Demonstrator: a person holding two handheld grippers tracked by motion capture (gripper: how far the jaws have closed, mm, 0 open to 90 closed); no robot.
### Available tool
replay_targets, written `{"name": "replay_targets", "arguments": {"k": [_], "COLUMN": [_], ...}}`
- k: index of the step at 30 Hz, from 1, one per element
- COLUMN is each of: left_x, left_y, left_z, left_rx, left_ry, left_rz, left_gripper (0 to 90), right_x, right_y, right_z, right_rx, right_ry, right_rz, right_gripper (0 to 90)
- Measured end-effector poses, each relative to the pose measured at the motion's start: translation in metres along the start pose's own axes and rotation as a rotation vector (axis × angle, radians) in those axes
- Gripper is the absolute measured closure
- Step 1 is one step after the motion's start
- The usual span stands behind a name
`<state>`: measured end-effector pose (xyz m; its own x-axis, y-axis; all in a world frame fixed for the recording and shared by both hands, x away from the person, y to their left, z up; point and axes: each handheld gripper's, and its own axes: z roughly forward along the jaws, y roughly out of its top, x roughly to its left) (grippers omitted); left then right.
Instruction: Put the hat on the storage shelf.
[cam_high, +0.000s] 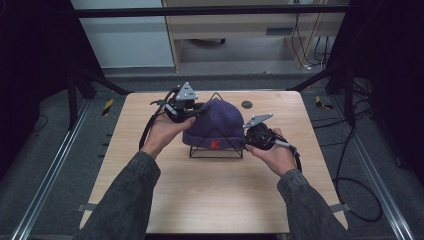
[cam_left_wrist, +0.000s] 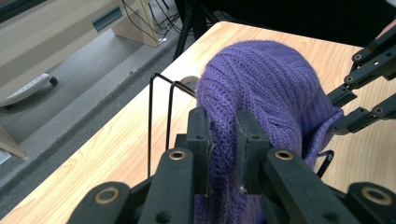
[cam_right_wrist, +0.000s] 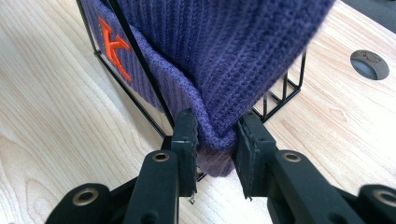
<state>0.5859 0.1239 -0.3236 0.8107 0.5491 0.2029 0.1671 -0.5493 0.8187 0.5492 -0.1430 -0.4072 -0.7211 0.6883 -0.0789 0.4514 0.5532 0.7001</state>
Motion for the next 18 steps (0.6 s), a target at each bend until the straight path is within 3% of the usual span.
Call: {"name": "replay_targets", "arguments": {"k": [9,18], "left_x": [0.0001,-0.0031], "left_y": [-0.0071,-0.0100], "left_z": [0.0007,0.0019], "left_rx": [0.008,0.009], "left_ry": [-0.007,-0.013], "left_rz": [-0.007,-0.002], "left_gripper": [78.1,78.1], "right_x": [0.0015,0.0005], "right_y": [-0.0015,-0.0088], "right_z": [0.0046,0.0091], "right_rx": [0.018,0.031], "right_ry": [0.001,0.008], "right_rz": [-0.006,0.019], "right_gripper": [70.4,69.7]}}
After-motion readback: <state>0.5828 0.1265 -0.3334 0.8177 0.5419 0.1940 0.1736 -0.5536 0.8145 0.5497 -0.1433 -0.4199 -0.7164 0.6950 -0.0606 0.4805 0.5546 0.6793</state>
